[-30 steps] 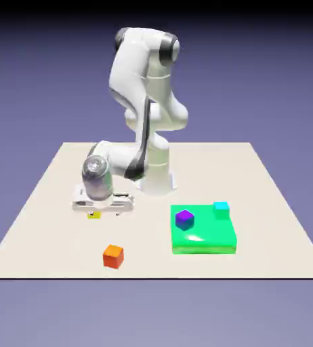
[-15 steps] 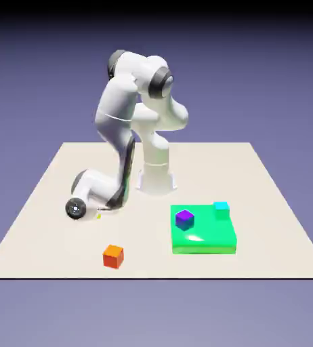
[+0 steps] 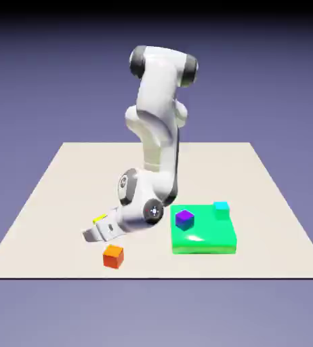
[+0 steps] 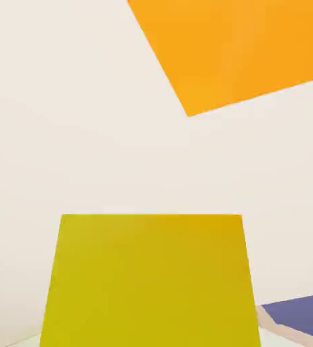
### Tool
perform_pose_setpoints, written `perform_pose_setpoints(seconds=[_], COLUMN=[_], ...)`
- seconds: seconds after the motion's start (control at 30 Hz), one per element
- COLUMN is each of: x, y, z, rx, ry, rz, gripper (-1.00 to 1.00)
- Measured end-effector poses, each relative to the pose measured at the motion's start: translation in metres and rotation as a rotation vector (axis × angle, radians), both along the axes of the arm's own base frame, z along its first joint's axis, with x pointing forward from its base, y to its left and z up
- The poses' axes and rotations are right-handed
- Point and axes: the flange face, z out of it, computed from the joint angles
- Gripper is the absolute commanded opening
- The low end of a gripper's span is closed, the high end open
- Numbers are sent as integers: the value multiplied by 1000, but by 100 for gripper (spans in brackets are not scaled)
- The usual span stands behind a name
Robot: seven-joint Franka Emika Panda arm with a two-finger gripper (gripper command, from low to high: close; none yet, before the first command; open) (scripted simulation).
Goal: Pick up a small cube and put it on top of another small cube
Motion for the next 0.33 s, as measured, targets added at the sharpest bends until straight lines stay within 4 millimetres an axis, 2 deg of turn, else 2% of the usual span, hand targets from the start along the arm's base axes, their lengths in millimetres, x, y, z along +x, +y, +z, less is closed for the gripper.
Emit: perform_pose_setpoints(seconds=[0.03,0.07,0.1,0.17,0.2,0.27,0.33], x=[10,13,13,4,-2,-1,9], y=[23,29,29,3,-10,-10,17], z=[5,7,7,-26,-41,-41,-9], rx=[-6,-8,-8,-9,-8,-9,-11], ry=[-1,-1,-1,-2,-1,-2,-3], rz=[93,118,118,118,118,120,120], gripper=[-100,-100,-100,-100,100,100,100])
